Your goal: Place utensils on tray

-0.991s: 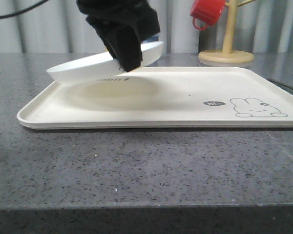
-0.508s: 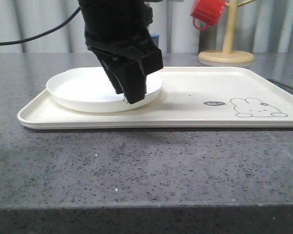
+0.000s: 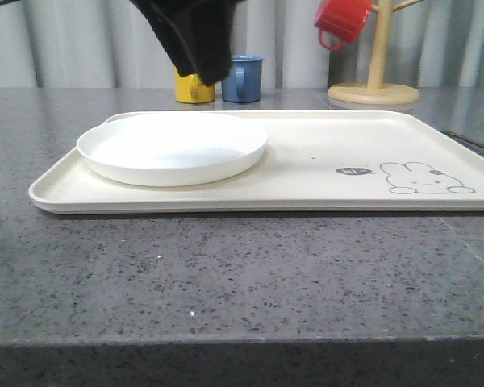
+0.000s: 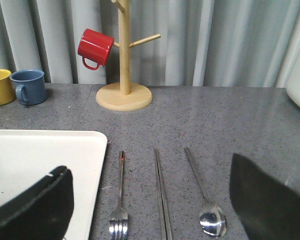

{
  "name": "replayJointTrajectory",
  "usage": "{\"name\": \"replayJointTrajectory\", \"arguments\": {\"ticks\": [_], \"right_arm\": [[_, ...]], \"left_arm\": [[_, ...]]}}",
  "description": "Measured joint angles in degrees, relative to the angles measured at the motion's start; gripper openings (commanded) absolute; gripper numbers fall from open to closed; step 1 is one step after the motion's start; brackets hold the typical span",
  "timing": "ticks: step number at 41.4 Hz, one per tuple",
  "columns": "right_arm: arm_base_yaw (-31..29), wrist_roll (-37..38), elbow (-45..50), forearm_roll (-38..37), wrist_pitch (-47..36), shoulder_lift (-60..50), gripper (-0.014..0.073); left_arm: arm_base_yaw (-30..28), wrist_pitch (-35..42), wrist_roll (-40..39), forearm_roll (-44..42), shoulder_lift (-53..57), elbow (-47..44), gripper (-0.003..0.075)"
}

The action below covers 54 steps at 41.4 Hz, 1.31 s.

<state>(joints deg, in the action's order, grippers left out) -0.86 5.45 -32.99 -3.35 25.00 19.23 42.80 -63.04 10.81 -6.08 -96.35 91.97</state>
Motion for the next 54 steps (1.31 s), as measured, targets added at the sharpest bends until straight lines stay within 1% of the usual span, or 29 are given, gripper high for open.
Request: {"name": "replayJointTrajectory", "arguments": {"ticks": [3, 7, 12, 17, 21, 26, 33, 45, 50, 54], "right_arm": [[0.0, 0.0, 0.0, 0.0, 0.0, 0.0, 0.0654], [0.0, 0.0, 0.0, 0.0, 0.0, 0.0, 0.0654], [0.0, 0.0, 0.0, 0.0, 0.0, 0.0, 0.0654], [0.0, 0.0, 0.0, 0.0, 0.0, 0.0, 0.0654], [0.0, 0.0, 0.0, 0.0, 0.0, 0.0, 0.0654], [0.0, 0.0, 0.0, 0.0, 0.0, 0.0, 0.0654], [0.0, 0.0, 0.0, 0.0, 0.0, 0.0, 0.0654], [0.0, 0.0, 0.0, 0.0, 0.0, 0.0, 0.0654], [0.0, 0.0, 0.0, 0.0, 0.0, 0.0, 0.0654], [0.0, 0.0, 0.0, 0.0, 0.0, 0.0, 0.0654]], "left_arm": [[-2.7, -1.83, -0.14, 0.0, 1.28, 0.0, -0.0018], [-6.9, -3.77, -0.63, 0.0, 2.77, -0.25, -0.0019], [-12.63, -4.44, -1.71, 0.0, 4.9, -1.35, -0.0019], [-18.52, -4.28, -2.71, 1.06, 7.67, -3.91, -0.0019], [-23.11, -2.62, -3.07, 2.86, 10.54, -7.2, -0.0019], [-27.31, 2.01, -3.16, 4.88, 15.2, -14.34, -0.0019], [-29.95, 10.62, -3.19, 5.35, 23.25, -26.71, -0.0019], [-30.44, 27.43, -3.32, 6.08, 40.99, -48.66, -0.0019], [-30.44, 33.82, -3.32, 6.08, 51.66, -56.06, -0.0019], [-30.44, 37.2, -3.42, 6.08, 61.2, -60.44, -0.0019]]}}
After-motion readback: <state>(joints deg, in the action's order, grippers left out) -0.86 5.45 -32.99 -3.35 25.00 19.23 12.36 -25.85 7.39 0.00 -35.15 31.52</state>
